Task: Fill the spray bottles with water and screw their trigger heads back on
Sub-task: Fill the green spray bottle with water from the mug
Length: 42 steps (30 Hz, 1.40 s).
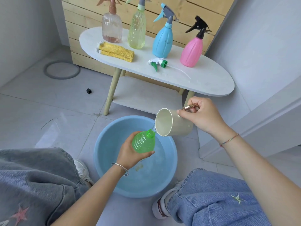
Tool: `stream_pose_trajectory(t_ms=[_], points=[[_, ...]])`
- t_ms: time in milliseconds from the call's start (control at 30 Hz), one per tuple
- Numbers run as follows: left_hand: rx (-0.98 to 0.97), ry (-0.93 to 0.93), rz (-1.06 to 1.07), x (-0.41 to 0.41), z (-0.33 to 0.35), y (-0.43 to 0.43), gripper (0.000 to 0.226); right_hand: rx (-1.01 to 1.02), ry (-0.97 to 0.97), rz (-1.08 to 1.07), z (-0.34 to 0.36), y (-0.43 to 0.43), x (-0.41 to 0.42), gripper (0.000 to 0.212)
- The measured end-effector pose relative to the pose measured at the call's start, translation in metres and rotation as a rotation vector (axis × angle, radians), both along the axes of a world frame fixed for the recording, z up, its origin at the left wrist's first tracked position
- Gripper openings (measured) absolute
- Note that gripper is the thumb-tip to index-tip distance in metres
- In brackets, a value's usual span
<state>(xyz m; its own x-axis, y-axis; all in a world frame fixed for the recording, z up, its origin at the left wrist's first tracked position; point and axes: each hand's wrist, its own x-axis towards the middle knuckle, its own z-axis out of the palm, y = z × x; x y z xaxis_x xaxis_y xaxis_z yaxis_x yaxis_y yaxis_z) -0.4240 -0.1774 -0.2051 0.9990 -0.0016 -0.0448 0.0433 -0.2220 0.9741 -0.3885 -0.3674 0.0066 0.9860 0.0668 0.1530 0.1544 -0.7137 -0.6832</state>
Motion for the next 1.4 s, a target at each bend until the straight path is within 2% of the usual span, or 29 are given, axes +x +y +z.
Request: stream_pose_trajectory(t_ms=[367, 1033, 1400], points=[[-0.007, 0.015, 0.01, 0.0, -0.002, -0.001, 0.075, -0.084, -0.087, 0.042, -0.002, 0.008, 0.0, 0.048], [-0.019, 0.022, 0.017, -0.001, -0.002, -0.001, 0.077, -0.184, -0.166, 0.11, -0.002, 0.023, -0.004, 0.041], [-0.03, 0.008, 0.032, -0.002, 0.0, -0.002, 0.074, -0.354, -0.312, 0.224, -0.006, 0.029, -0.001, 0.034]])
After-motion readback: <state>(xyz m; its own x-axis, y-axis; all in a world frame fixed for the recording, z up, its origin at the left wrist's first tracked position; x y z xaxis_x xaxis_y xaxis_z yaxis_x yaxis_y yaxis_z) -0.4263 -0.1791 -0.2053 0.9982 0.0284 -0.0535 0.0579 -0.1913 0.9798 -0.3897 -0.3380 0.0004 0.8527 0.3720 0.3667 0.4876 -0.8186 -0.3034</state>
